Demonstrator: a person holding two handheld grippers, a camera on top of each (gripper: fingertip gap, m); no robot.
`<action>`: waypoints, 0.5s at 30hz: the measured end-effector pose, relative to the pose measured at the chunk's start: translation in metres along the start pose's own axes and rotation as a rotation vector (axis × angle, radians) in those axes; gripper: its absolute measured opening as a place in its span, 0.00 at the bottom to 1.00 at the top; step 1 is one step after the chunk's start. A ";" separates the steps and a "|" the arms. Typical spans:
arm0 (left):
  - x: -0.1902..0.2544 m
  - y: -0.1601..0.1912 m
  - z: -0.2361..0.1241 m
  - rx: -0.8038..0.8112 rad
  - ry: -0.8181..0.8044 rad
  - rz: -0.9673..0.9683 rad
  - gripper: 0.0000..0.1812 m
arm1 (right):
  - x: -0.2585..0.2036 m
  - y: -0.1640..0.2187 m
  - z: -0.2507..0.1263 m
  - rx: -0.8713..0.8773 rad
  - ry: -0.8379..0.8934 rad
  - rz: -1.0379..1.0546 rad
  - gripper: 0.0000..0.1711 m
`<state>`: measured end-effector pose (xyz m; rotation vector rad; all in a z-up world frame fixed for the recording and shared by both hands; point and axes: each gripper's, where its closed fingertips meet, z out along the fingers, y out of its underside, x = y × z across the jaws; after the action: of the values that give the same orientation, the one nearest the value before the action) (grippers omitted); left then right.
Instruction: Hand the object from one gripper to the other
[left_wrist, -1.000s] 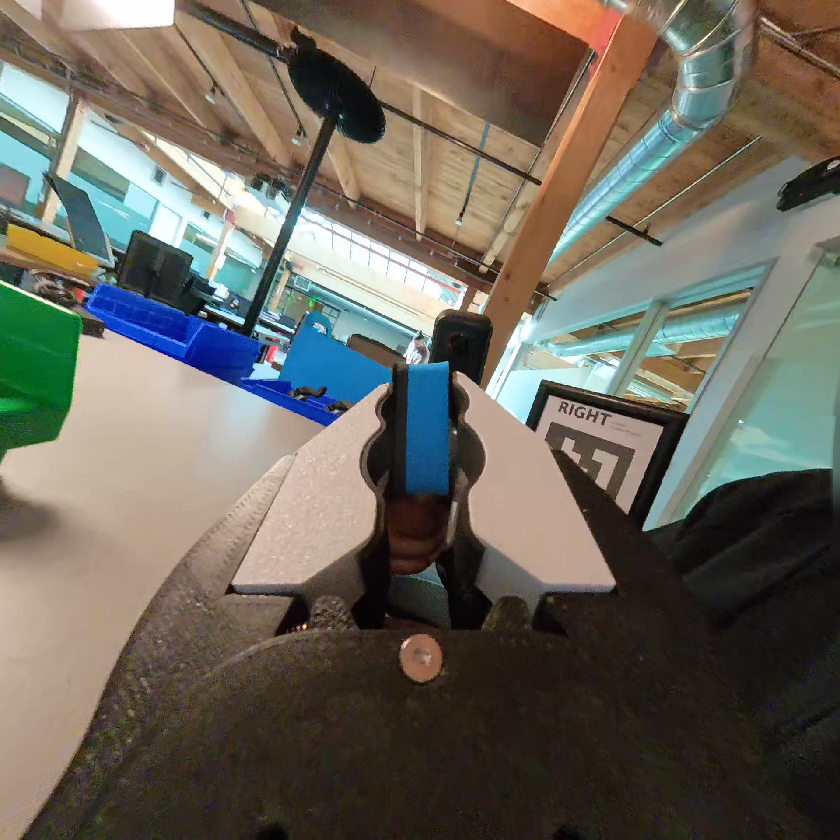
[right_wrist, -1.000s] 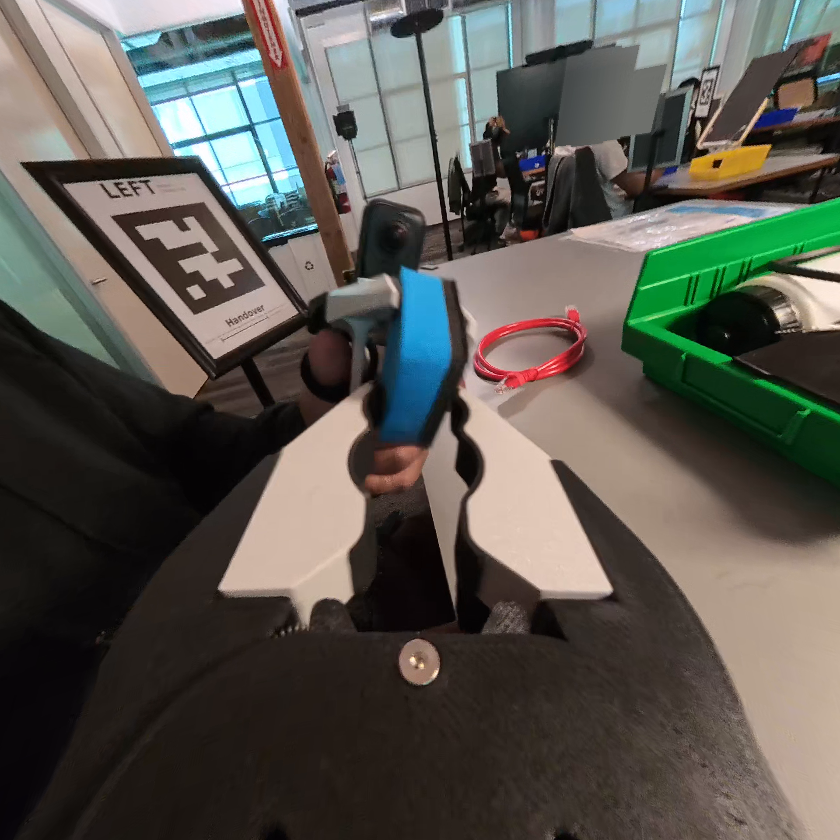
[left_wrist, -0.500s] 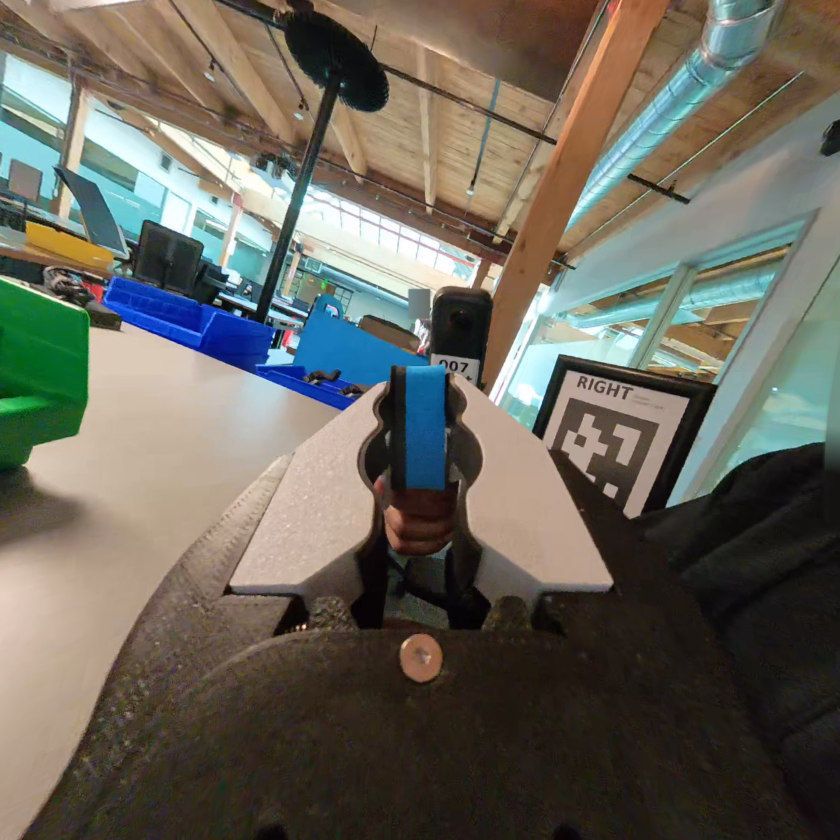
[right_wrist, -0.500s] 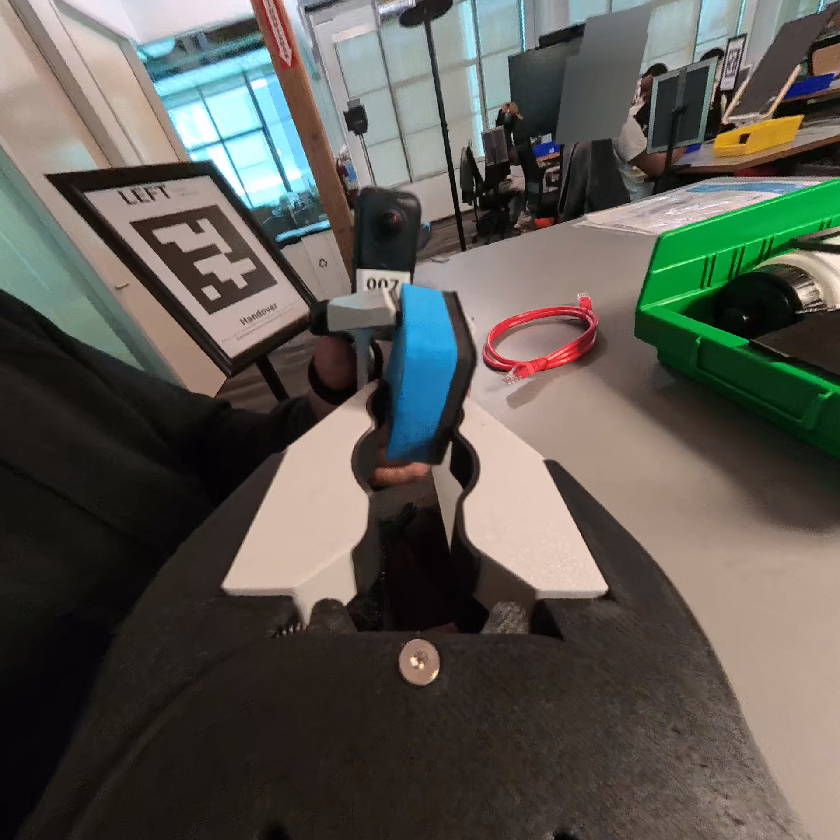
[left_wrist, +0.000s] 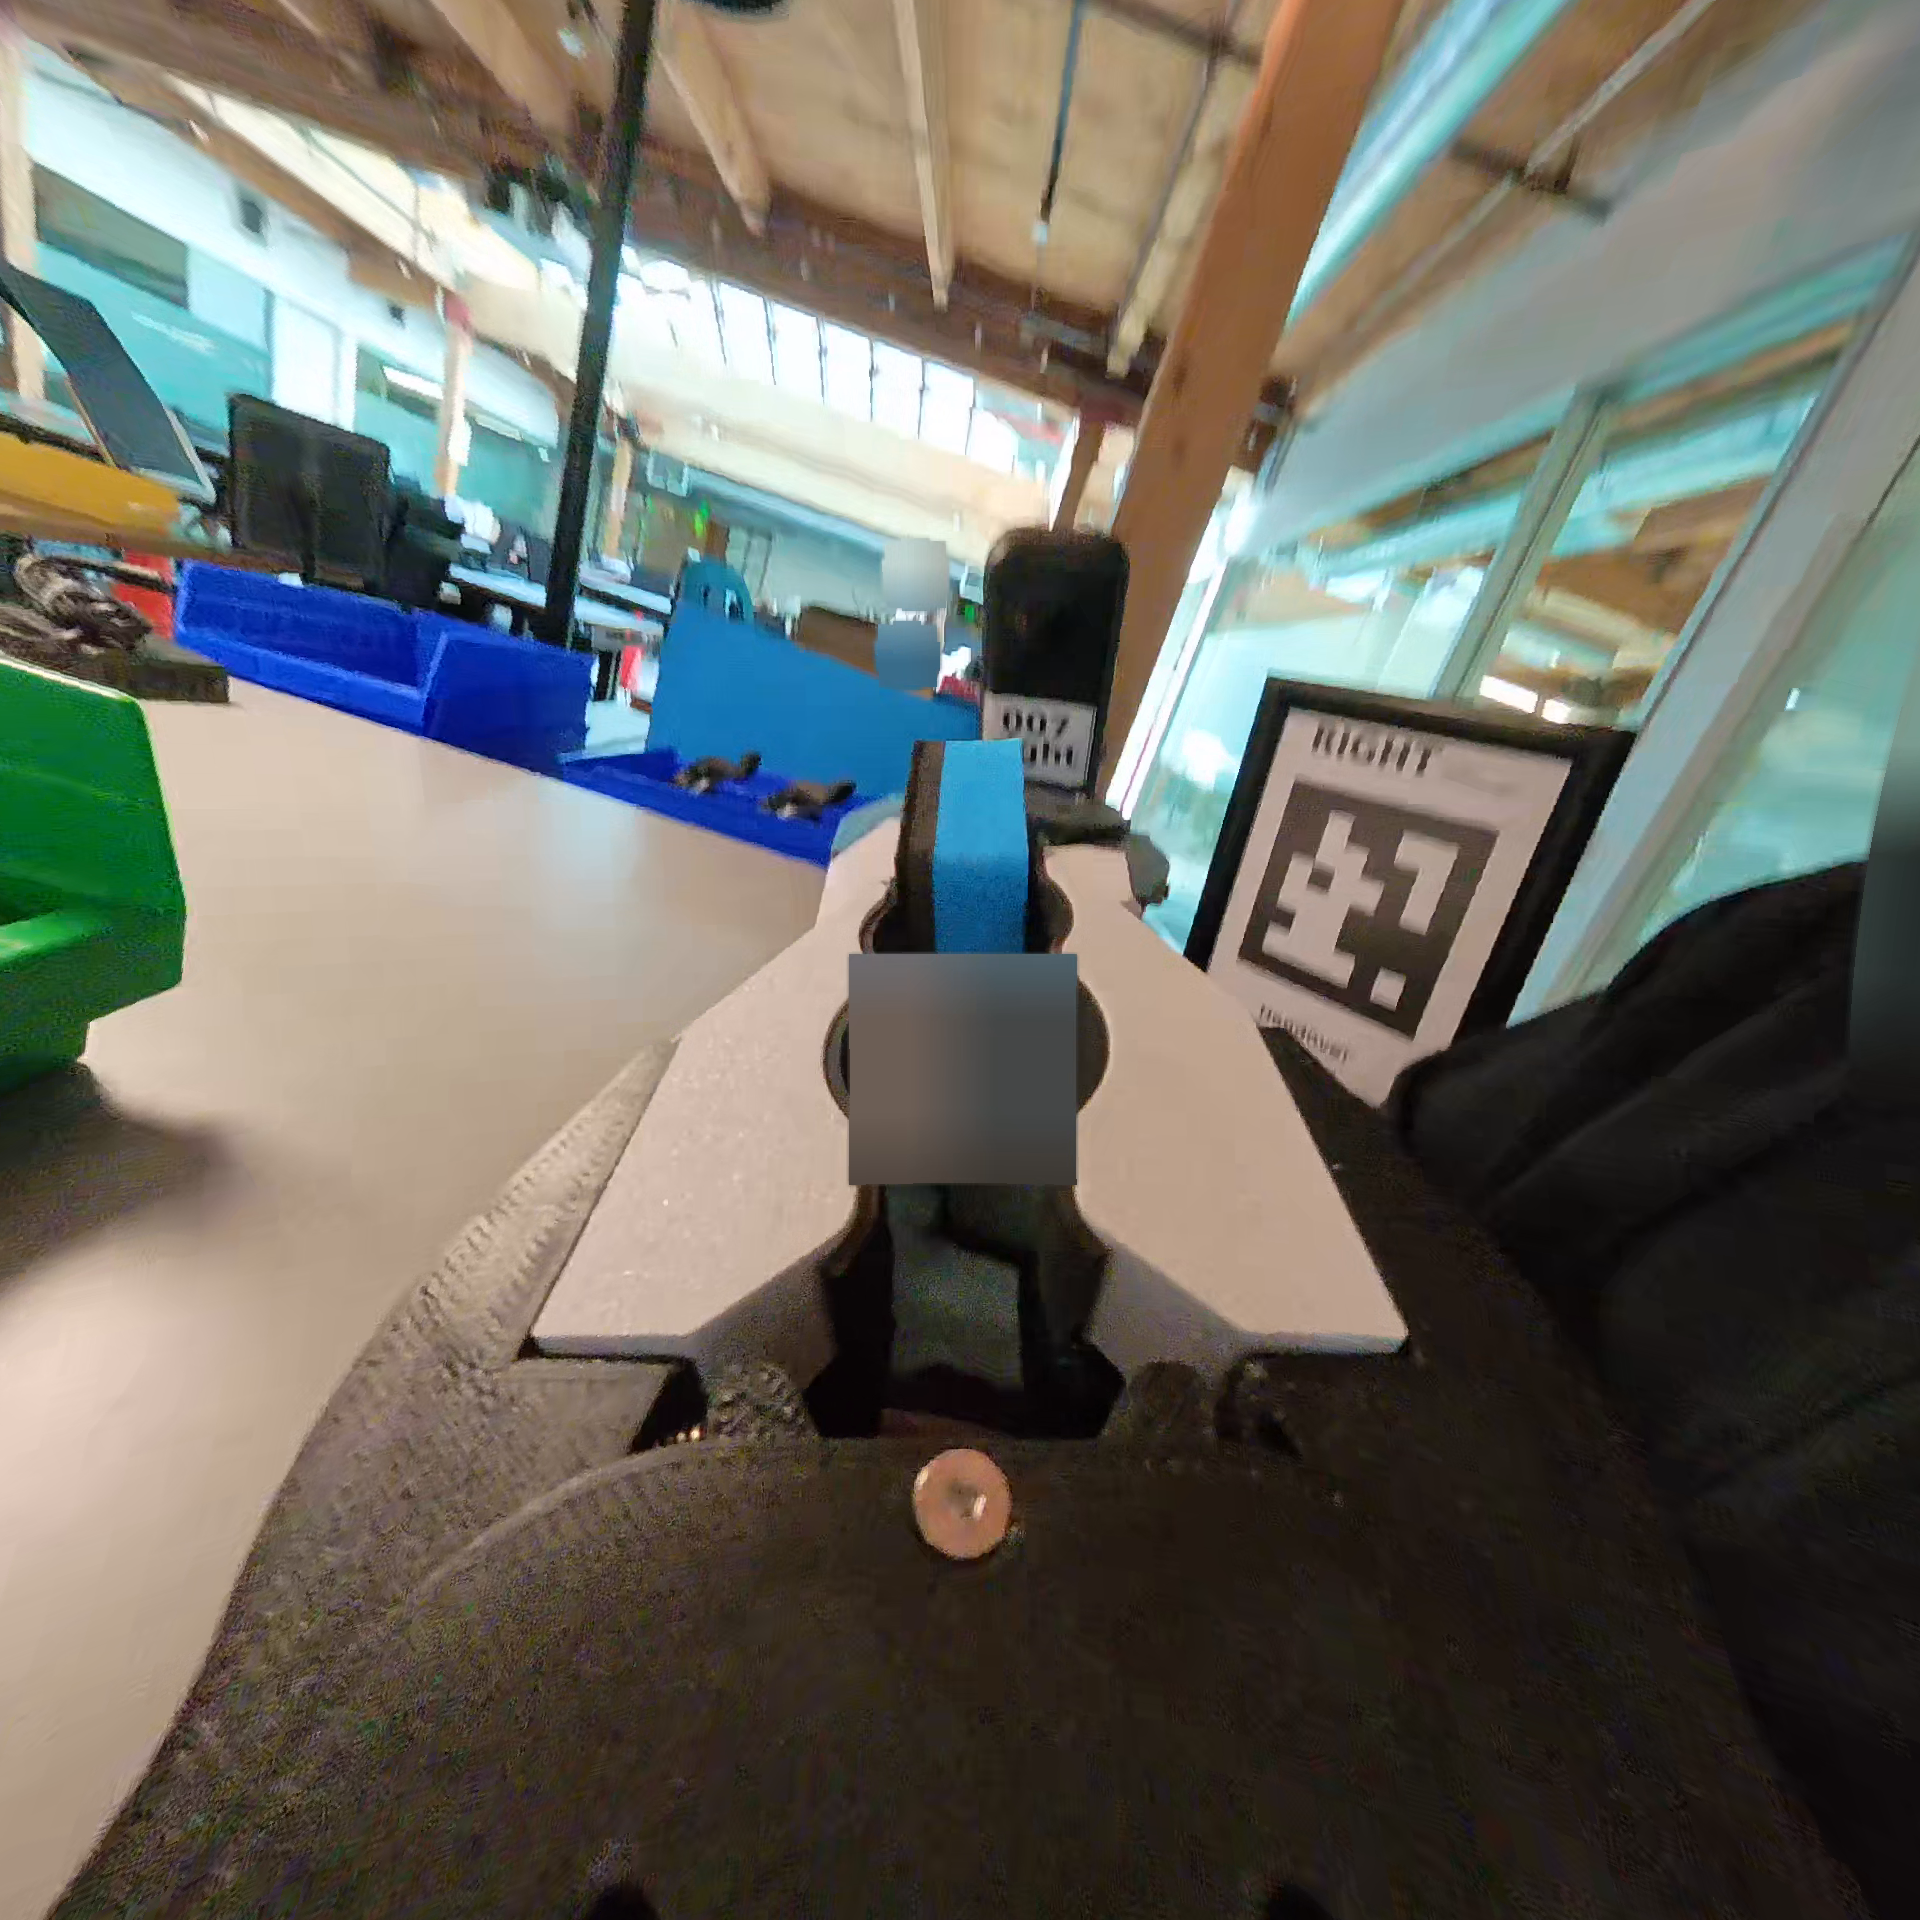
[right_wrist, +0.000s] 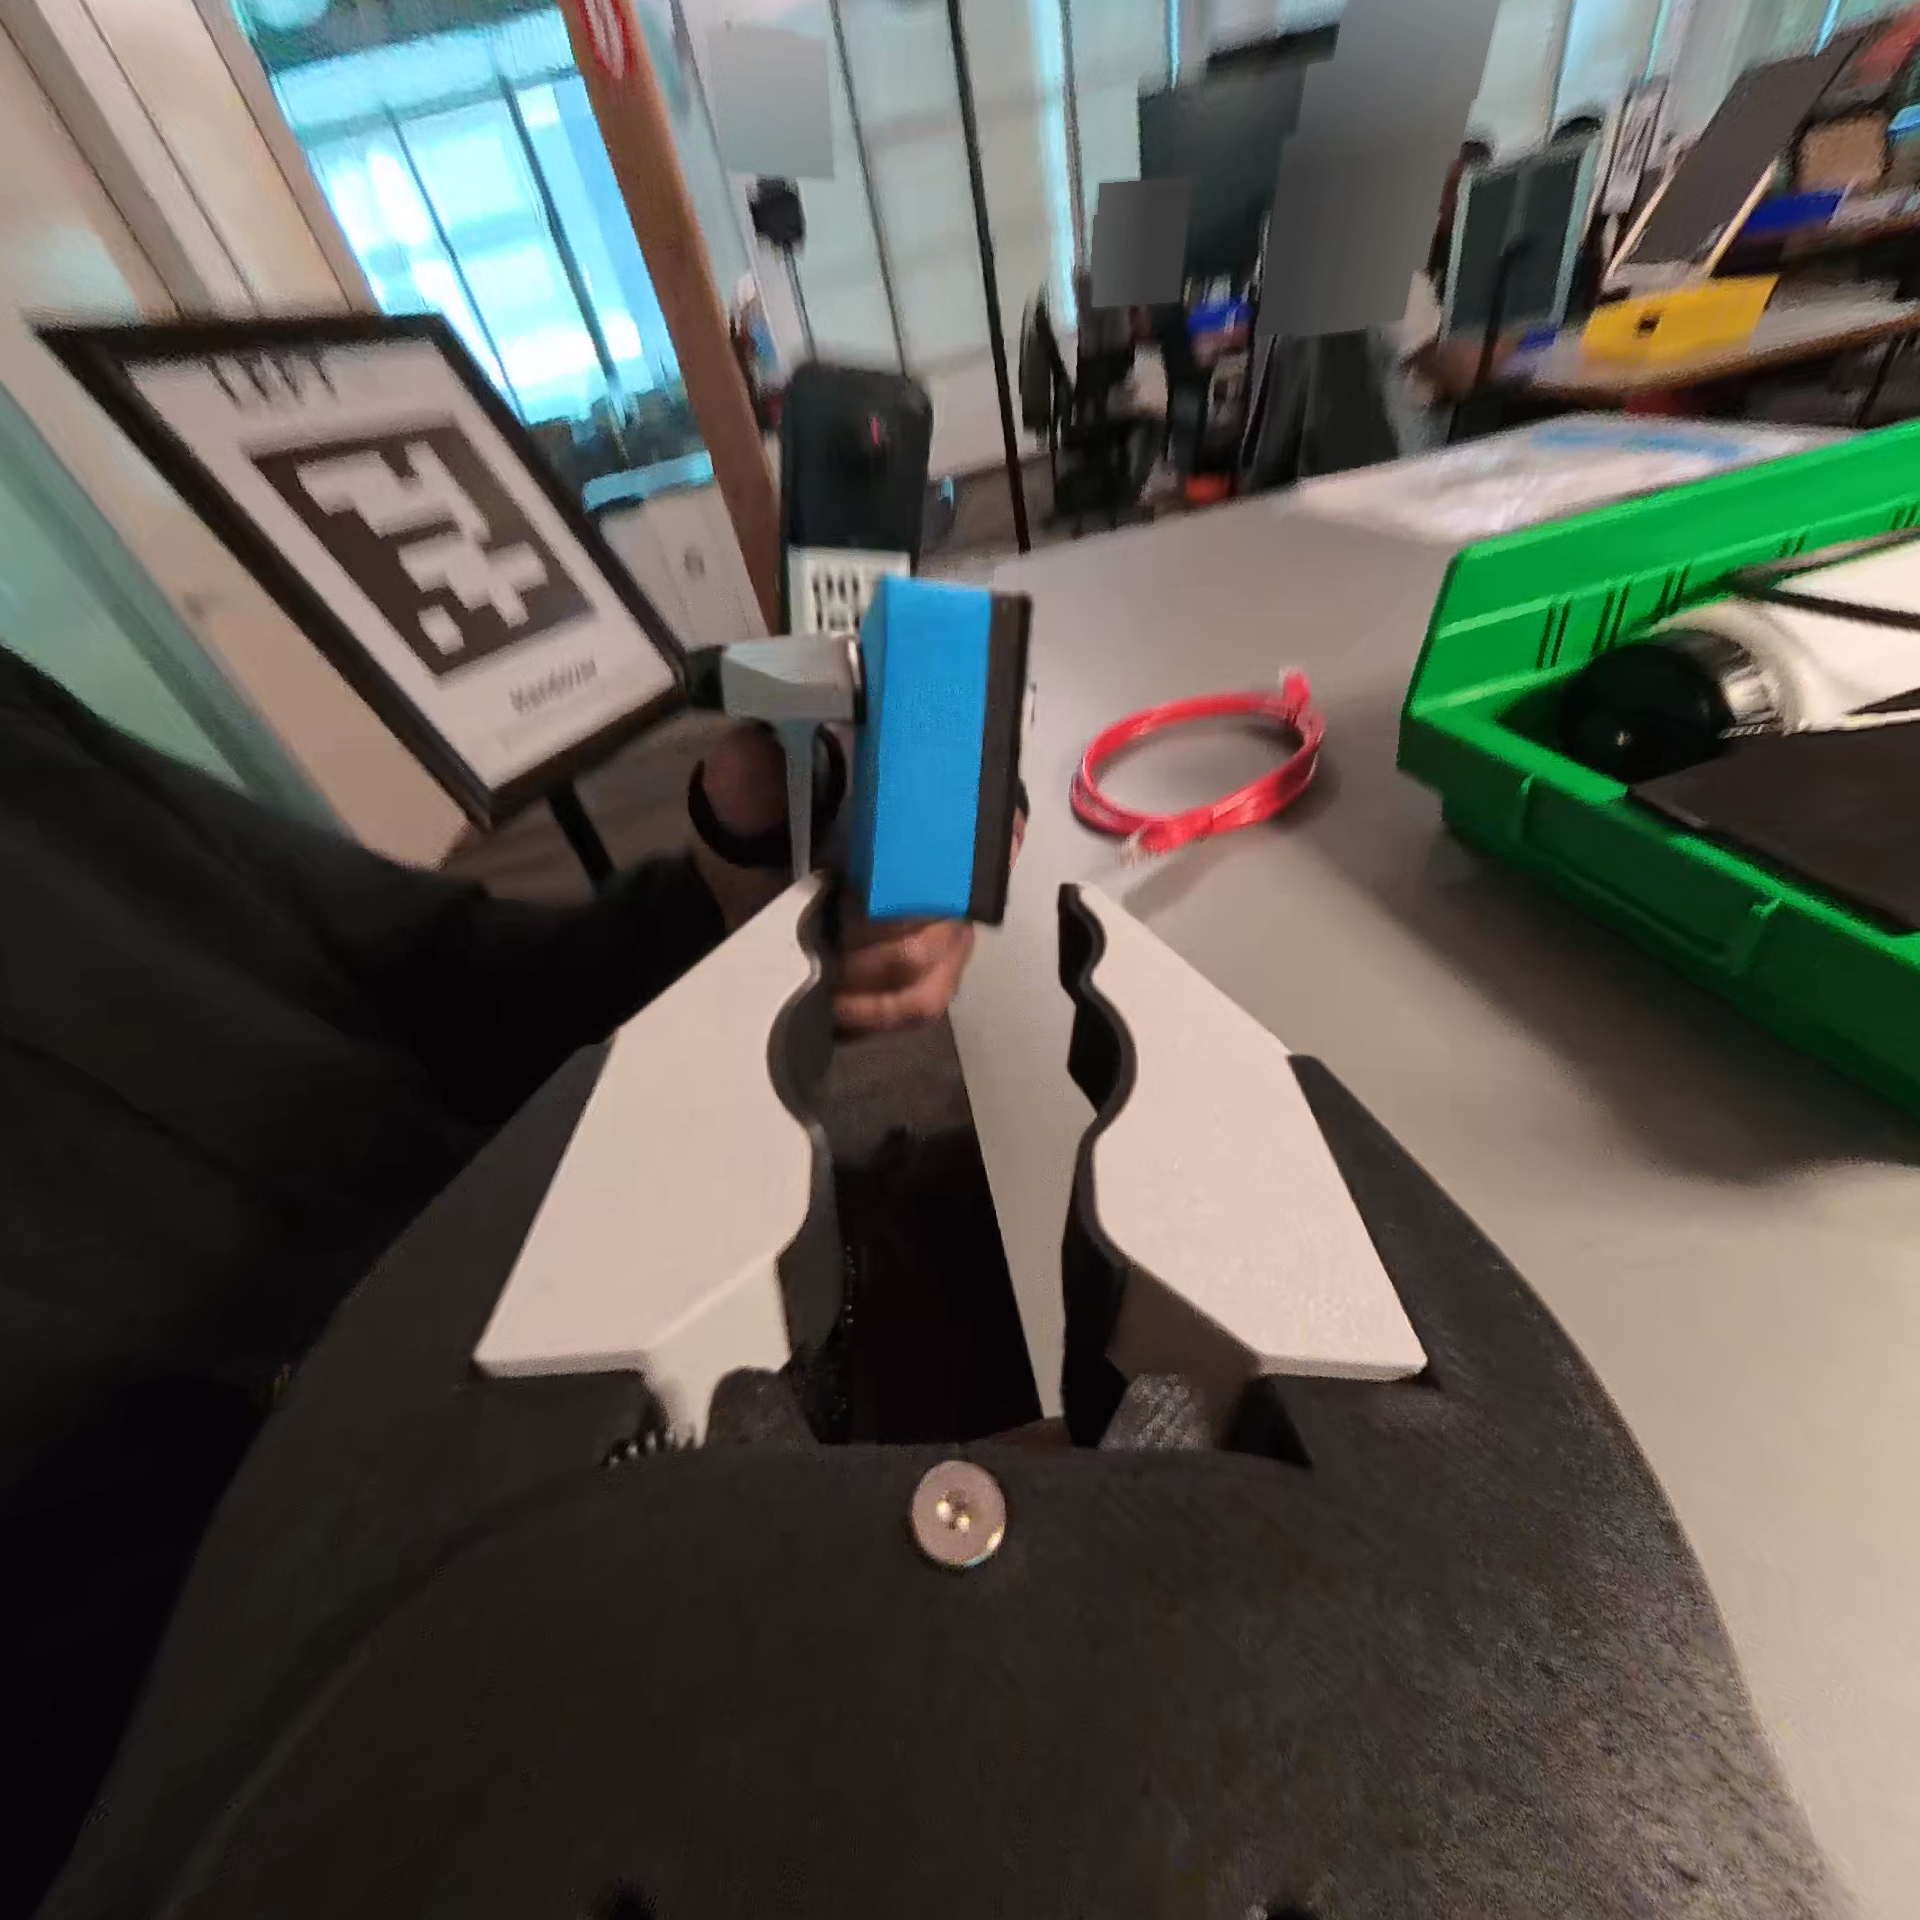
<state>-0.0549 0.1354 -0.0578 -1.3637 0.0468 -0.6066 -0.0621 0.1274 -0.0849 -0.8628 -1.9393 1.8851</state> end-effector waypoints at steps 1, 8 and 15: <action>-0.002 -0.010 -0.003 0.081 0.000 -0.037 0.12 | 0.001 -0.006 0.000 0.051 -0.004 0.021 0.27; -0.005 -0.003 -0.001 0.052 0.027 -0.118 0.16 | -0.002 -0.004 0.005 0.047 -0.030 0.029 0.13; 0.005 0.038 0.000 -0.263 0.011 0.062 0.14 | -0.010 0.034 0.002 -0.228 -0.027 -0.088 0.14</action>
<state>-0.0360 0.1357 -0.0914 -1.6075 0.1824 -0.5704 -0.0480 0.1184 -0.1162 -0.8026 -2.2023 1.6574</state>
